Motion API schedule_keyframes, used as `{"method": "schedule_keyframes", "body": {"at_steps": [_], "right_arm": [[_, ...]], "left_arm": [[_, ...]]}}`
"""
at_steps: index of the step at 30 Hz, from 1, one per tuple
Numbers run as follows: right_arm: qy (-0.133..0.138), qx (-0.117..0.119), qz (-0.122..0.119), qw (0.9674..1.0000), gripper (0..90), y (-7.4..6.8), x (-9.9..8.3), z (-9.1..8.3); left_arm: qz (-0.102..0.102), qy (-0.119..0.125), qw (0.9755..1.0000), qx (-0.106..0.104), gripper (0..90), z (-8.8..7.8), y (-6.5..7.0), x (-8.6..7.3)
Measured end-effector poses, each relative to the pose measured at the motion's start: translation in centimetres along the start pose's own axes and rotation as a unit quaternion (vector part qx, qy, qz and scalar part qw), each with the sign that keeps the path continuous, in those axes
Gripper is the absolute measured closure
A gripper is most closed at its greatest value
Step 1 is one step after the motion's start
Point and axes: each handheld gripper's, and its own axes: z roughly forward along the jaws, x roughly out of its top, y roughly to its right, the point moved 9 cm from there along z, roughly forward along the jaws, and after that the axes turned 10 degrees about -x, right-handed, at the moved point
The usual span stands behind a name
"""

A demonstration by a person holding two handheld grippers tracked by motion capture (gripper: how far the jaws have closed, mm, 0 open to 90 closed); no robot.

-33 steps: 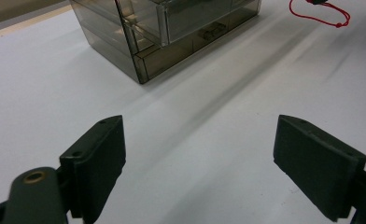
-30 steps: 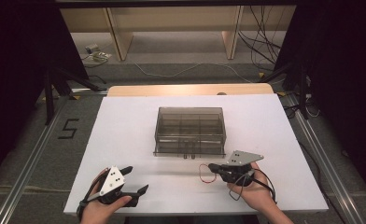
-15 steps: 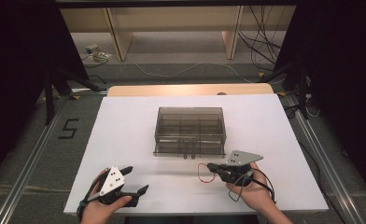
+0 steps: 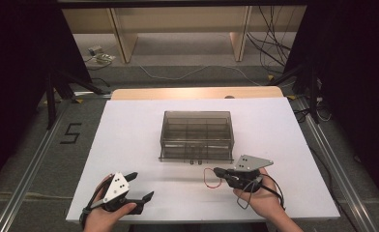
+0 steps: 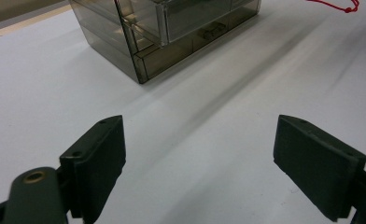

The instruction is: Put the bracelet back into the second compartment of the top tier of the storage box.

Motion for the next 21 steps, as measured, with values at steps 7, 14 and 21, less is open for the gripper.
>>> {"method": "schedule_keyframes", "body": {"at_steps": [7,14,21], "right_arm": [[0.005,0.000,-0.001,1.0000,90.0,-0.1,0.4,-0.2],[0.010,0.001,-0.002,0.9999,90.0,-0.3,0.8,-0.3],[0.015,0.002,-0.002,0.9999,90.0,-0.4,1.1,-0.4]], "left_arm": [[0.000,0.000,1.0000,0.000,16.9,0.0,0.0,0.0],[0.000,0.000,1.0000,0.000,17.0,0.0,0.0,0.0],[0.000,0.000,1.0000,0.000,17.0,0.0,0.0,0.0]]}}
